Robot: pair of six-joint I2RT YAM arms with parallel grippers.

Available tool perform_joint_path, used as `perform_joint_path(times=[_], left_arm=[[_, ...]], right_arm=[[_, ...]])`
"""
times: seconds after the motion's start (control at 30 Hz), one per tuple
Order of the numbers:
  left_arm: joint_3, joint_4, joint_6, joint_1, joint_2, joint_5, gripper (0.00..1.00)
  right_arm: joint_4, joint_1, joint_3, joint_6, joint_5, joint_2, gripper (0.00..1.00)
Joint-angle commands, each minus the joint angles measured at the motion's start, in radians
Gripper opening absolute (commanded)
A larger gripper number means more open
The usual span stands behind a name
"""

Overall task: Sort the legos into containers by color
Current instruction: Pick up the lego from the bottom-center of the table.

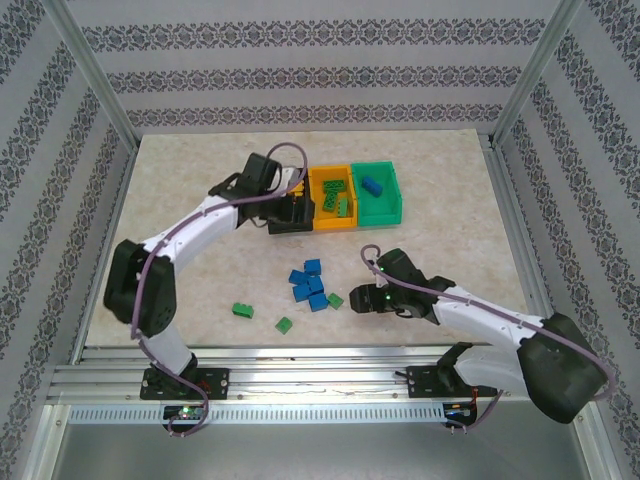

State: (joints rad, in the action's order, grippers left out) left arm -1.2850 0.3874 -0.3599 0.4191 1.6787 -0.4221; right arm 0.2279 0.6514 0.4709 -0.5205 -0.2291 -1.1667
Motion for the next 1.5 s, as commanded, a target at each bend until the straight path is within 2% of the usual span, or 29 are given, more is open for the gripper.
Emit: perform_joint_path(times=[0.0, 0.13, 0.27, 0.5, 0.87, 1.2, 1.47], left_arm=[[0.142, -0.182, -0.046, 0.01, -0.091, 0.016, 0.7], [0.295, -0.245, -0.076, 0.009, -0.197, 0.058, 0.7], [0.358, -0.245, -0.087, 0.009, -0.235, 0.074, 0.7], [0.36, -0.237, -0.085, 0.01, -0.238, 0.068, 0.7], [0.348, -0.229, -0.072, 0.01, -0.215, 0.066, 0.7], [0.342, -0.223, -0.064, 0.01, -0.207, 0.067, 0.7], [0.363, -0.203, -0.06, 0.009, -0.221, 0.076, 0.7]], right_arm=[[0.013, 0.05, 0.073, 0.074, -0.017, -0.06, 0.64], [0.065, 0.13, 0.153, 0.137, 0.014, -0.151, 0.64], [0.078, 0.172, 0.206, 0.174, 0.041, -0.209, 0.64], [0.09, 0.176, 0.273, 0.21, 0.083, -0.321, 0.62], [0.063, 0.178, 0.323, 0.204, 0.077, -0.439, 0.51], [0.056, 0.179, 0.339, 0.205, 0.095, -0.451, 0.29], [0.009, 0.108, 0.248, 0.164, 0.142, -0.3, 0.26]])
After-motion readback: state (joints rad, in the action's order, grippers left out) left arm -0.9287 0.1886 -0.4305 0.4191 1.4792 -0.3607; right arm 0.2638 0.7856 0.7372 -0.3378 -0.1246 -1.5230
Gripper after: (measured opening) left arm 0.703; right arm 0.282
